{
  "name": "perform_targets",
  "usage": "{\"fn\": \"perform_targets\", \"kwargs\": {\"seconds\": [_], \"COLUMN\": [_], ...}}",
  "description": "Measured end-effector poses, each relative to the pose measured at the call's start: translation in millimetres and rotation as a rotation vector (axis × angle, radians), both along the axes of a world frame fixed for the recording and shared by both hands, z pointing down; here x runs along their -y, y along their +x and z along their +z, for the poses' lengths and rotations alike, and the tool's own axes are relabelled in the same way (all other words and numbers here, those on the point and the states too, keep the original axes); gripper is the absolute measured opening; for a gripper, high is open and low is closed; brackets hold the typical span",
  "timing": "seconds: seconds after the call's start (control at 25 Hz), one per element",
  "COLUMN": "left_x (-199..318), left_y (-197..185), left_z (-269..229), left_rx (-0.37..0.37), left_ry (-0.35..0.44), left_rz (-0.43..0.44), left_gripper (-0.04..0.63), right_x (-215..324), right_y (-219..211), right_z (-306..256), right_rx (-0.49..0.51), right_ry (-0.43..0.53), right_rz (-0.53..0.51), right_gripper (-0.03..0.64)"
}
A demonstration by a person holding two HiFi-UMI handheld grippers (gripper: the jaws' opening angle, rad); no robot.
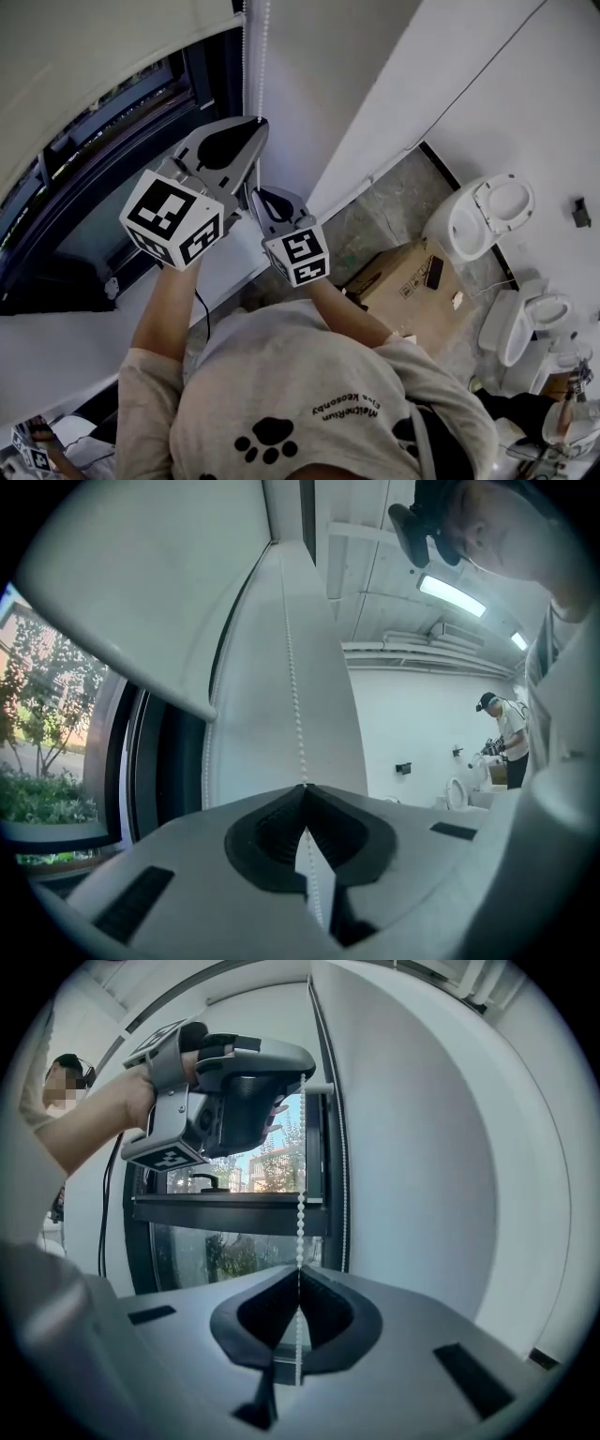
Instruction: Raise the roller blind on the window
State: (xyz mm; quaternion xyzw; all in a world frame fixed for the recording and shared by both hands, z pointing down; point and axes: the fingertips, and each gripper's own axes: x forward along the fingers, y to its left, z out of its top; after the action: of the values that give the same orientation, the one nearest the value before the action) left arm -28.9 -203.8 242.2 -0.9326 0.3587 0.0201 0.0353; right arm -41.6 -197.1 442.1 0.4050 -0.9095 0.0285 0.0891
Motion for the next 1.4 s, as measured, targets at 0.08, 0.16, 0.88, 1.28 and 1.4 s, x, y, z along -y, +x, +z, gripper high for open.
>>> {"fn": "perform_targets", "kwargs": {"seconds": [0.08,0.16,0.88,1.28,1.4], "left_x": [-1,-2,-6,-9,-8], "left_y": [-1,-2,0,9,7], "left_z": [13,24,158,172,173], "left_rx": [-0.013,-0.032,0.019,0.001,-0.009], "left_ry": [-0.022,-0.035,-0.248,-0.257,-0.256], "left_rz": [-0.002,-0.006,-0.042,-0.035,-0.039], "left_gripper": [0.008,0.008,0.008,0.008,0.008], "right_x": [-2,-4,-32,-36,-40], "right_y": [2,3,7,9,6], "right_z": [13,25,153,167,161], "right_rx": [-0.021,-0.042,-0.198,-0.217,-0.224], "right_ry": [0.007,0.012,-0.252,-0.256,-0.226], "right_rz": [0.007,0.011,-0.025,-0.045,-0.07], "right_gripper": [0.009,0.009,0.009,0.009,0.015]}}
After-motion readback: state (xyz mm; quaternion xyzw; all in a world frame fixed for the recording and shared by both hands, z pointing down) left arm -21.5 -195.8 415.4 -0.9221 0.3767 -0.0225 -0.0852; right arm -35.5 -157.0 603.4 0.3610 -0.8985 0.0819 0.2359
